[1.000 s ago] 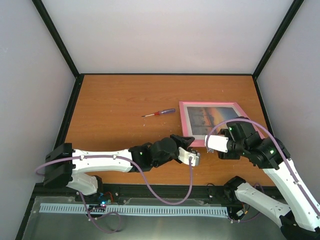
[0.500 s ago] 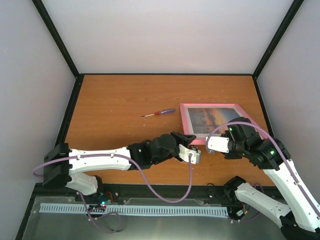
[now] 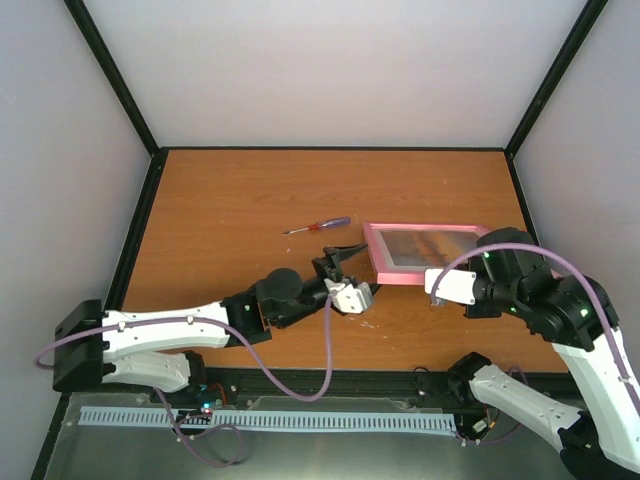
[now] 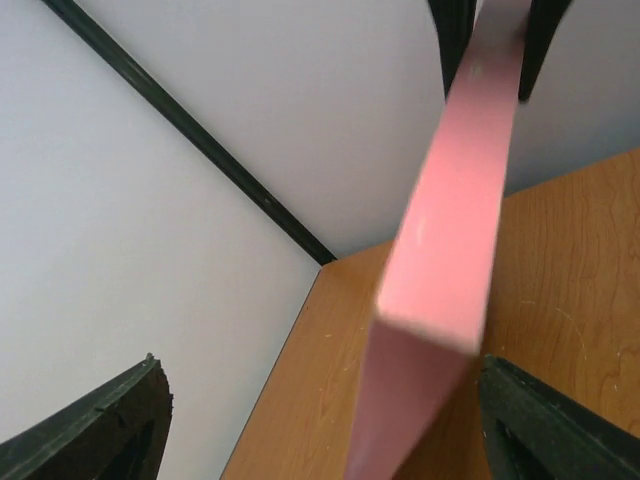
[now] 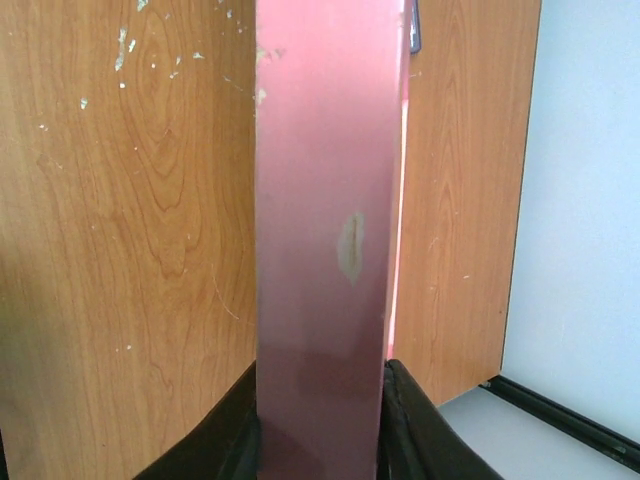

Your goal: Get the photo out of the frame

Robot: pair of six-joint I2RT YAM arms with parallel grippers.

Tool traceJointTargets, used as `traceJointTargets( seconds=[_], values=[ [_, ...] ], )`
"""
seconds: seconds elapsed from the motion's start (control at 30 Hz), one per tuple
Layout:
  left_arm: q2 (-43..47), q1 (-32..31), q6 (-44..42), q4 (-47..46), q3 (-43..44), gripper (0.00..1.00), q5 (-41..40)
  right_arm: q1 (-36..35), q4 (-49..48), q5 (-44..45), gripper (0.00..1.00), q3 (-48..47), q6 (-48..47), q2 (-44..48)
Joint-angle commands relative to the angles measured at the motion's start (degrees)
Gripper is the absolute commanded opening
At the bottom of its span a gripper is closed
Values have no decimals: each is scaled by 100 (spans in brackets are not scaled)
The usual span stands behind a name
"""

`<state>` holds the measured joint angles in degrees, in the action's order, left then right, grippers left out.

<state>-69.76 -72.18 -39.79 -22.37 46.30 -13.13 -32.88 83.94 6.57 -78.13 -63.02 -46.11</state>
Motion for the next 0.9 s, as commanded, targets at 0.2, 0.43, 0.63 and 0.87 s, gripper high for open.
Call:
traceJointTargets(
  seconds=[0.2,0.43,0.63,0.87],
  values=[
    [172,768,855,-1247,-894,76,1433,-28,241,-233,3,-1057,-109,146],
    [-153,1384,1218,-1853,-986,73,2602,-32,245,-628,3,-1269,-285,244],
    [-608,1492,1320,-1949,-780,66,3790,-34,245,-782,3,-1498,-222,145],
    [-982,1495,1363,-2078,-707,64,3937,-29,243,-866,3,-1559,-221,175]
  ],
)
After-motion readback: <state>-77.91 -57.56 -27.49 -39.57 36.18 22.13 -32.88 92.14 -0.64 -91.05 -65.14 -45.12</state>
